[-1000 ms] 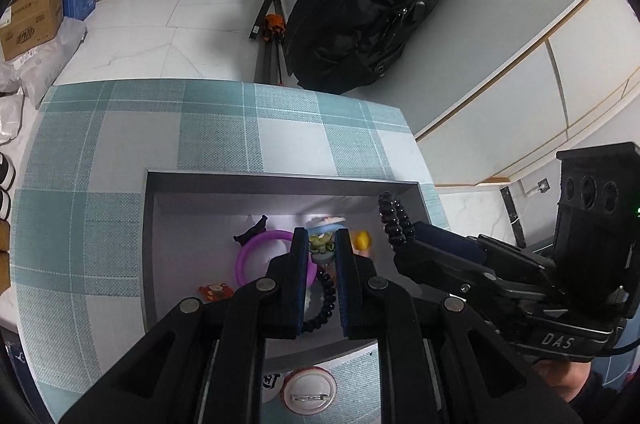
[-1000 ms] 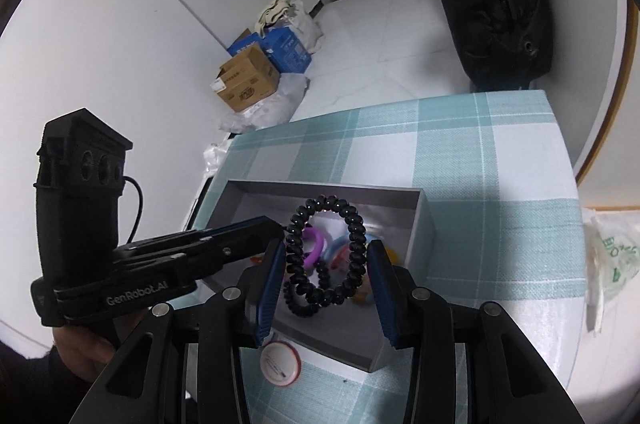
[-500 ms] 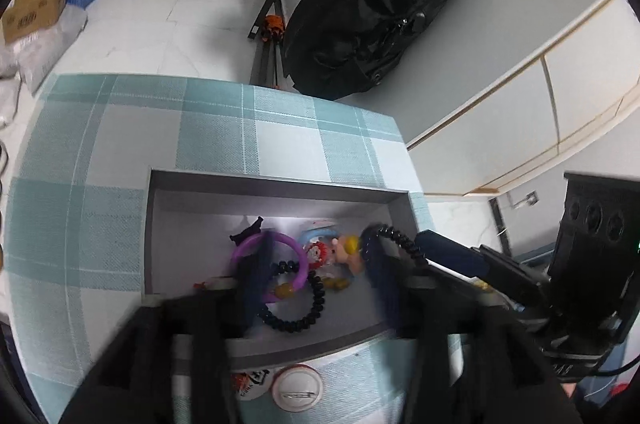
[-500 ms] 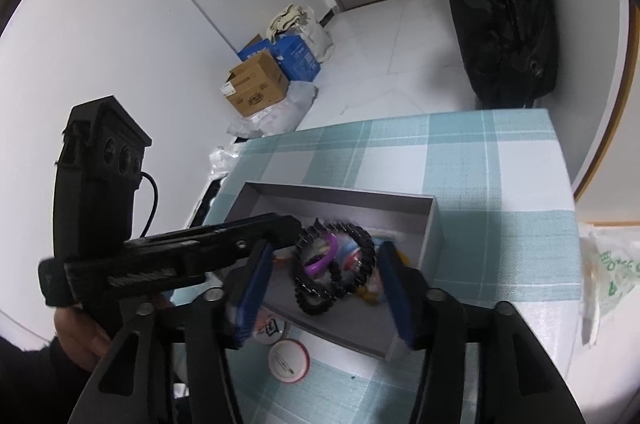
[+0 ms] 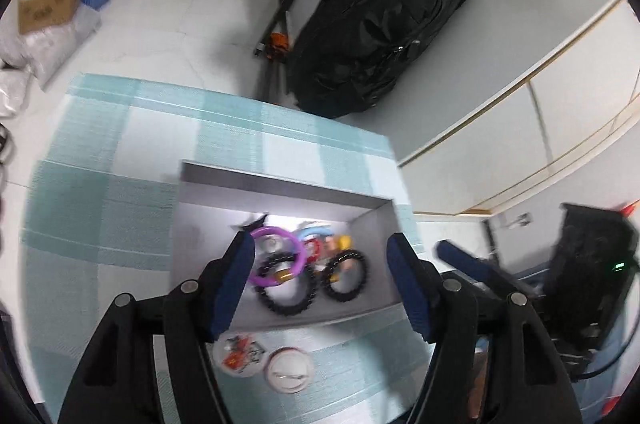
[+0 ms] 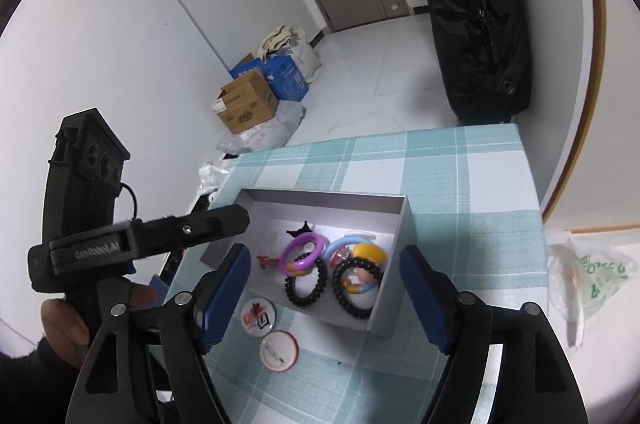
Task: Organize jewelry
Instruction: 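Lift both open tools away from the box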
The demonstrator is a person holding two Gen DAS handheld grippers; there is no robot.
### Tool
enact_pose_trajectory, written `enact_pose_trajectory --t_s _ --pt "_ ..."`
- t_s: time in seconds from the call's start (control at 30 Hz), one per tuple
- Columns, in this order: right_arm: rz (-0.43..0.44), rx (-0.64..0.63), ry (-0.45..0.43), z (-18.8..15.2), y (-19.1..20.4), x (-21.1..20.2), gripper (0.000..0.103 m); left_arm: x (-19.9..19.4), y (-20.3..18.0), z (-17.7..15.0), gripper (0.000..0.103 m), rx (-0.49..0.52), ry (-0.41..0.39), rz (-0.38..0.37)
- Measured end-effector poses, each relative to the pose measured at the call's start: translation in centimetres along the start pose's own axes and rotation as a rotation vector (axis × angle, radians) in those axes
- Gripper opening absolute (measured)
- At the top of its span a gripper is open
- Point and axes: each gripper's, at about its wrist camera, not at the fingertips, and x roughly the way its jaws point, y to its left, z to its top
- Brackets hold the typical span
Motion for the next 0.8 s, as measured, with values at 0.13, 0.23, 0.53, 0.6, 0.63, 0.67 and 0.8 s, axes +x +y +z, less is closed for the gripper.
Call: enact_pose_trajectory --t_s 0.13,0.23,0.53,0.6,0.63,0.67,0.8 --pt "0.005 -0.016 -0.012 -0.6 0.6 -0.8 0.079 -1.0 -0.4 -1.0 0.064 0.038 -0.044 0.066" --pt "-0.002 -0.037 -0.021 -1.1 1.2 -1.1 0.082 -1.6 -0.6 -1.7 0.064 0.064 -0.072 0.086" --pt "-0.033 -0.075 -0.008 -3.1 2.3 -0.9 0.085 -3.0 -0.7 -3.9 0.076 0.125 -0.151 0.225" --pt "-0.035 -0.095 0.0 -3.6 2.7 -0.7 0.085 -3.4 -0.7 -4.4 0.076 0.132 -0.168 0.229" --pt "-0.033 -0.105 0.001 -3.8 3.0 -0.8 0.085 -3.5 -0.7 -4.6 0.076 0.142 -0.171 0.24" --pt "-0.03 -0.121 0.002 -4.1 3.4 -0.7 0.086 -3.6 -0.8 -4.8 0.076 0.153 -0.172 0.248" --pt "-0.035 -0.17 0.02 -5.1 4.8 -0.3 0.09 -4.2 -0.6 -5.4 0.076 0.162 -0.179 0.262"
